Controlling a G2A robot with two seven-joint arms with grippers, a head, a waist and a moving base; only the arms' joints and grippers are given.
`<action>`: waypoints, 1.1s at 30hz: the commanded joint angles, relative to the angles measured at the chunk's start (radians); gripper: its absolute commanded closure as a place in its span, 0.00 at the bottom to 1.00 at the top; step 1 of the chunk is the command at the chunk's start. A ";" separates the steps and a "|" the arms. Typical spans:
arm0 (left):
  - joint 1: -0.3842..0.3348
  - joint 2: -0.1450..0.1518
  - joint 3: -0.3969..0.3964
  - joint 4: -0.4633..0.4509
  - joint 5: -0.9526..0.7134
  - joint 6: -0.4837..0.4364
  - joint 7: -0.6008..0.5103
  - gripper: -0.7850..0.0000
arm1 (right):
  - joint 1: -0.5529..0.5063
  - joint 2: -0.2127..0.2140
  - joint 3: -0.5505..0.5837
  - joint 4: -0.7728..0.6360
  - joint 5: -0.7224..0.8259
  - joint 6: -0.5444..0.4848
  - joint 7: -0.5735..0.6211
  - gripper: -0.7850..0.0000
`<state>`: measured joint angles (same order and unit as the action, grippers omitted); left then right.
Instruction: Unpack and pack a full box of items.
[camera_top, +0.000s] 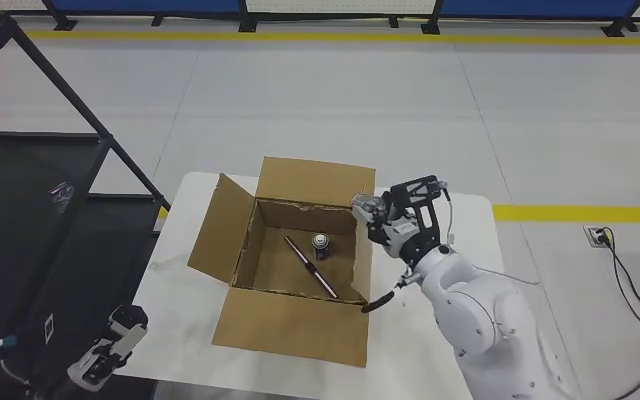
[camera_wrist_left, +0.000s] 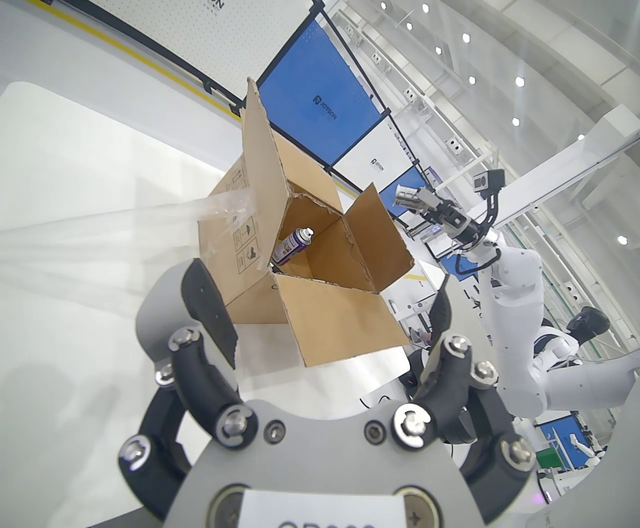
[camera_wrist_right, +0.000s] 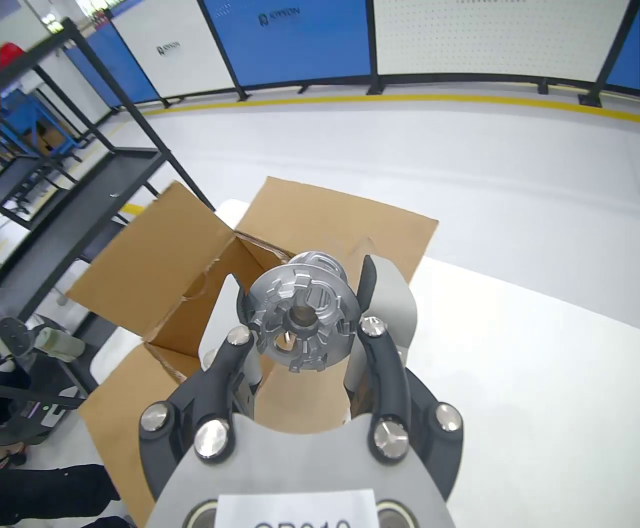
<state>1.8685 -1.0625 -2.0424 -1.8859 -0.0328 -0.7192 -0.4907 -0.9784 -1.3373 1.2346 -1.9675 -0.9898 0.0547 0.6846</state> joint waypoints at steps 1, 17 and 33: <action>-0.001 0.000 0.000 -0.003 0.000 0.002 -0.005 0.00 | -0.012 0.002 -0.011 -0.018 0.030 -0.051 0.039 1.00; -0.029 0.005 0.002 0.000 -0.011 0.012 -0.035 0.00 | -0.009 0.020 -0.030 -0.090 -0.188 -0.004 0.406 1.00; -0.041 0.005 0.019 -0.007 0.007 0.023 -0.034 0.00 | 0.039 0.026 0.039 0.019 -0.213 0.052 0.519 1.00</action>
<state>1.8259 -1.0575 -2.0225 -1.8936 -0.0258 -0.6957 -0.5261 -0.9415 -1.3110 1.2697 -1.9490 -1.2079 0.1051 1.2073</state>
